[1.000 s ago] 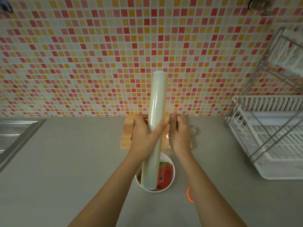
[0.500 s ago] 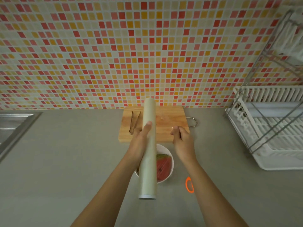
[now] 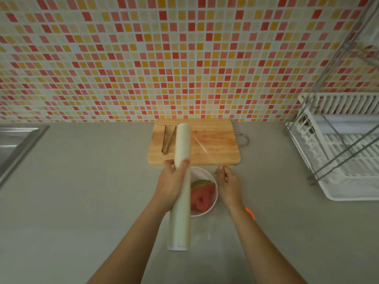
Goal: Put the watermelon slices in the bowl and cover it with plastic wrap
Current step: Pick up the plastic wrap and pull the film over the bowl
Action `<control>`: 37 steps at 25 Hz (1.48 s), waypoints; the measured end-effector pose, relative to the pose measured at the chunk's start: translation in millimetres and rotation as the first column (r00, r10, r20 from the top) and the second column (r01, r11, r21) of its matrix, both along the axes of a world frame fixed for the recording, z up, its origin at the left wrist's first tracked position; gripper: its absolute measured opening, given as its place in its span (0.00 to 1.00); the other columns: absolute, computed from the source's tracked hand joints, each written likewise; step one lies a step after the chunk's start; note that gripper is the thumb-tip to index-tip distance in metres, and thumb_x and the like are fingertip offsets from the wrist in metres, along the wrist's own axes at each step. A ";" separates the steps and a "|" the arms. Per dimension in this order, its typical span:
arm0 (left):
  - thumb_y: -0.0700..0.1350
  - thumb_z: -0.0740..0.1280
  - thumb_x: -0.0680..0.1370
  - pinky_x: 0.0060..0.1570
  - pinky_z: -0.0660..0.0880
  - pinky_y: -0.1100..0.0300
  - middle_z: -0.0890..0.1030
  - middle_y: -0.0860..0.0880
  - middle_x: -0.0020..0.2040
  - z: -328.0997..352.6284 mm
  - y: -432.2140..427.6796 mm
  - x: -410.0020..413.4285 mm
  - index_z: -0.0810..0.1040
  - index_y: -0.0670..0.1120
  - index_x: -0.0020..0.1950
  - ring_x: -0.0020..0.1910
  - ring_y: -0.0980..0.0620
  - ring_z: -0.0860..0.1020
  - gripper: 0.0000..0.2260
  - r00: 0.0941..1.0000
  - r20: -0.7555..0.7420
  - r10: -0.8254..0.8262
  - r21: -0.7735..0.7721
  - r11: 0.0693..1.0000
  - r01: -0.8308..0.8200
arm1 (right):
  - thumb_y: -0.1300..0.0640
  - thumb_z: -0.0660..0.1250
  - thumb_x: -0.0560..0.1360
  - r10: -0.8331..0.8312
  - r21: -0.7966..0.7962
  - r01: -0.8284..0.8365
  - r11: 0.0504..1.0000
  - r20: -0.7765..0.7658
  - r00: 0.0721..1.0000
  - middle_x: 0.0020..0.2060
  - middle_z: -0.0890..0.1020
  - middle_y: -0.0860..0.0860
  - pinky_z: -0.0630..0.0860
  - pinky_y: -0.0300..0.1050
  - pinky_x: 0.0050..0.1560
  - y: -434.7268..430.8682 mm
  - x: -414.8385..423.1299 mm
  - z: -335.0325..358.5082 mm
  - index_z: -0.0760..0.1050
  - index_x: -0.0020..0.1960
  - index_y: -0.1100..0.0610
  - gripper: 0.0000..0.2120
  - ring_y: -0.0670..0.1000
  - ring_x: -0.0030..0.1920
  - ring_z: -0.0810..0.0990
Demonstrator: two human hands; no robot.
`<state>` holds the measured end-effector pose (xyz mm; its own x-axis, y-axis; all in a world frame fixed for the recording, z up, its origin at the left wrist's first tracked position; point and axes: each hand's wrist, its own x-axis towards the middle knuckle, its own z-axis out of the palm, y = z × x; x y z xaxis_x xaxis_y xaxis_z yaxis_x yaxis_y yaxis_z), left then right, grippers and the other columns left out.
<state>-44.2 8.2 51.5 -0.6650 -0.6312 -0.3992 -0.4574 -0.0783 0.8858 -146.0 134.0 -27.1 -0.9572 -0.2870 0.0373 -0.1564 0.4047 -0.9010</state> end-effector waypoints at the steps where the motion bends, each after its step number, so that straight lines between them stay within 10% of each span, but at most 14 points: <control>1: 0.63 0.69 0.68 0.38 0.79 0.52 0.80 0.45 0.48 -2.5 0.2 1.2 0.66 0.48 0.52 0.43 0.47 0.82 0.24 1.000 0.018 -0.015 -0.088 0.996 0.017 | 0.56 0.56 0.80 0.001 -0.005 -0.001 1.000 -0.004 1.000 0.34 0.81 0.55 0.72 0.51 0.39 0.1 1.2 -3.2 0.74 0.37 0.60 0.16 0.57 0.38 0.78; 9: 0.57 0.59 0.76 0.50 0.78 0.45 0.80 0.44 0.48 -7.9 -21.2 9.7 0.75 0.45 0.52 0.45 0.44 0.79 0.17 0.993 0.117 0.020 -0.107 0.994 -0.008 | 0.54 0.55 0.80 -0.019 -0.017 0.022 1.000 0.120 0.993 0.39 0.84 0.54 0.76 0.52 0.47 0.6 6.6 -16.0 0.81 0.44 0.58 0.18 0.54 0.44 0.81; 12: 0.59 0.57 0.76 0.45 0.78 0.46 0.77 0.45 0.46 -8.8 -23.5 14.4 0.71 0.45 0.55 0.42 0.43 0.79 0.19 0.996 0.074 0.046 -0.019 0.999 -0.045 | 0.54 0.56 0.80 -0.025 0.006 0.024 1.000 0.131 0.991 0.37 0.84 0.56 0.76 0.53 0.45 0.4 6.7 -14.6 0.80 0.43 0.60 0.18 0.56 0.42 0.81; 18: 0.57 0.69 0.73 0.33 0.69 0.60 0.77 0.46 0.49 -18.0 -26.6 20.8 0.67 0.42 0.53 0.43 0.48 0.77 0.22 0.988 0.153 0.006 -0.408 0.911 0.058 | 0.55 0.58 0.79 -0.018 0.016 0.016 1.000 0.081 0.997 0.28 0.78 0.57 0.69 0.50 0.34 1.0 7.8 -9.2 0.74 0.34 0.64 0.19 0.58 0.33 0.76; 25: 0.57 0.61 0.78 0.36 0.68 0.58 0.77 0.47 0.47 -30.4 -36.2 27.4 0.72 0.44 0.52 0.42 0.50 0.76 0.16 0.971 0.240 -0.011 -0.306 0.948 0.087 | 0.52 0.58 0.79 -0.020 0.017 0.018 1.000 0.127 0.992 0.30 0.79 0.58 0.72 0.51 0.39 0.5 7.1 -14.4 0.76 0.37 0.61 0.18 0.58 0.36 0.78; 32: 0.56 0.62 0.78 0.38 0.72 0.60 0.79 0.52 0.48 -39.9 -37.7 34.7 0.74 0.50 0.56 0.45 0.53 0.78 0.12 0.998 0.064 -0.008 -0.140 0.990 0.016 | 0.54 0.62 0.78 -0.042 -0.319 0.270 0.908 0.572 0.819 0.52 0.77 0.41 0.74 0.45 0.57 -10.0 11.8 -18.9 0.70 0.67 0.47 0.18 0.44 0.53 0.77; 37: 0.56 0.61 0.79 0.35 0.71 0.62 0.78 0.53 0.47 -39.8 -35.8 33.5 0.73 0.50 0.57 0.43 0.54 0.78 0.13 0.998 0.054 -0.011 -0.136 0.990 0.019 | 0.58 0.61 0.79 0.043 -0.475 0.360 0.803 0.649 0.760 0.50 0.80 0.43 0.78 0.36 0.40 -14.5 14.4 -23.6 0.69 0.67 0.50 0.17 0.38 0.46 0.80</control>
<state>-10.6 -27.6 11.8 -0.6548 -0.6724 -0.3450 -0.5046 0.0490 0.8620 -131.6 119.5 -50.7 -0.8507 -0.2497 -0.4626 0.5147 -0.2166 -0.8295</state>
